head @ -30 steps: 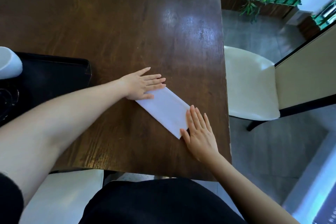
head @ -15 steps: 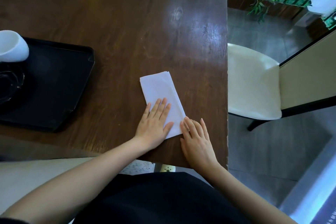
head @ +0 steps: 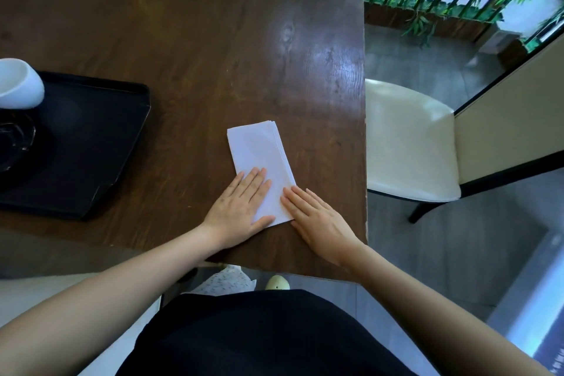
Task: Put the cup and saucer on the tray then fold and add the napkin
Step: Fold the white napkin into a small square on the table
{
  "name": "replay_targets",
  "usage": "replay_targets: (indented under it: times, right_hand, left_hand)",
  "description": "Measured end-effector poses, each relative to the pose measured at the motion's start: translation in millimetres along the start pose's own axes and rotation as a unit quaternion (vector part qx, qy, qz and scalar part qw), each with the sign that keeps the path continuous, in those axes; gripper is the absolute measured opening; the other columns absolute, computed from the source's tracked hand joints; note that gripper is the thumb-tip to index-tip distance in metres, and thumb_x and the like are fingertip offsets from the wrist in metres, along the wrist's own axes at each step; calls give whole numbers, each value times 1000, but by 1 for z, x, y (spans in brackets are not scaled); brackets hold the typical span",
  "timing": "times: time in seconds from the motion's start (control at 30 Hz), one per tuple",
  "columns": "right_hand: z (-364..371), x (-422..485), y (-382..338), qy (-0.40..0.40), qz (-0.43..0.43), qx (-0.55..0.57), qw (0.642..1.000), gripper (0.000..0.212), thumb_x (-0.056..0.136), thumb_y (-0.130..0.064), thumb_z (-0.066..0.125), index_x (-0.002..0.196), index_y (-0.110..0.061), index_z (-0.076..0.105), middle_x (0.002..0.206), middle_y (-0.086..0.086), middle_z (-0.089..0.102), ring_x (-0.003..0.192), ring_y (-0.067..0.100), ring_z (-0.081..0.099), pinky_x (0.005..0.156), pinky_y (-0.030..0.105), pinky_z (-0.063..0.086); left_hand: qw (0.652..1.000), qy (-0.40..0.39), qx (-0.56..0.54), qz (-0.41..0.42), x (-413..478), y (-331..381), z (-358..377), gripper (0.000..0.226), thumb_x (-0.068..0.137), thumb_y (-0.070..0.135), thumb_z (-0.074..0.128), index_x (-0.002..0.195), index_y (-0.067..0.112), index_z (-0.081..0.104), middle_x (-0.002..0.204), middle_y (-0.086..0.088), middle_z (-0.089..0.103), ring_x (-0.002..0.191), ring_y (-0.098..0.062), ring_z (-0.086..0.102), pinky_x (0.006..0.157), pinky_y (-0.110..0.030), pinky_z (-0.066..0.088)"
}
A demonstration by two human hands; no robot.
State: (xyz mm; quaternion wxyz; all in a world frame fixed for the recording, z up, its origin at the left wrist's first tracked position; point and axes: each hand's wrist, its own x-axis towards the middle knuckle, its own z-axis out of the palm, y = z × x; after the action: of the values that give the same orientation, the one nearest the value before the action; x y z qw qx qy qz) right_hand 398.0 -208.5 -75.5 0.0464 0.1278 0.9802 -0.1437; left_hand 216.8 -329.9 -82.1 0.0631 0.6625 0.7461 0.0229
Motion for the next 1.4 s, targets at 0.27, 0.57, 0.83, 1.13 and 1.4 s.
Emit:
replay_targets:
  times: [0.27, 0.57, 0.83, 1.13, 1.4]
  right_hand:
    - [-18, 8, 4, 105, -111, -77, 985, 38, 70, -11, 81, 105, -3, 69, 110, 15, 70, 105, 31, 66, 93, 40, 50]
    - [-26, 10, -2, 101, -126, -113, 980, 15, 87, -17, 60, 94, -7, 68, 99, 8, 70, 96, 24, 66, 95, 35, 52]
    - [-37, 16, -2, 69, -72, -13, 995, 11, 89, -16, 55, 93, -12, 64, 91, 6, 69, 84, 25, 63, 80, 35, 53]
    - [-67, 51, 5, 12, 72, 210, 975, 18, 90, -26, 60, 104, -19, 66, 100, -4, 70, 75, 4, 59, 66, 7, 41]
    - [-90, 100, 20, 87, 135, 327, 931, 11, 87, -29, 63, 94, -22, 67, 79, -23, 59, 71, -6, 57, 62, 8, 39]
  left_hand:
    - [969, 114, 84, 200, -30, -7, -11, 19, 92, 20, 51, 86, 8, 64, 82, -8, 67, 75, -23, 64, 69, -35, 57]
    - [977, 81, 85, 179, -26, 6, -28, 15, 71, 7, 72, 60, 13, 64, 56, -3, 63, 49, -16, 61, 35, -24, 45]
    - [985, 35, -139, 94, -24, -16, -55, 15, 89, 18, 55, 88, 7, 66, 81, -7, 70, 69, -21, 66, 60, -36, 54]
    - [964, 60, -257, 39, -18, -32, -76, 24, 84, 29, 65, 101, 12, 67, 96, -3, 72, 82, -15, 67, 71, -13, 49]
    - [919, 92, -366, -110, 30, -73, -91, 12, 89, 25, 60, 94, 16, 67, 84, 11, 64, 76, 0, 60, 65, -10, 48]
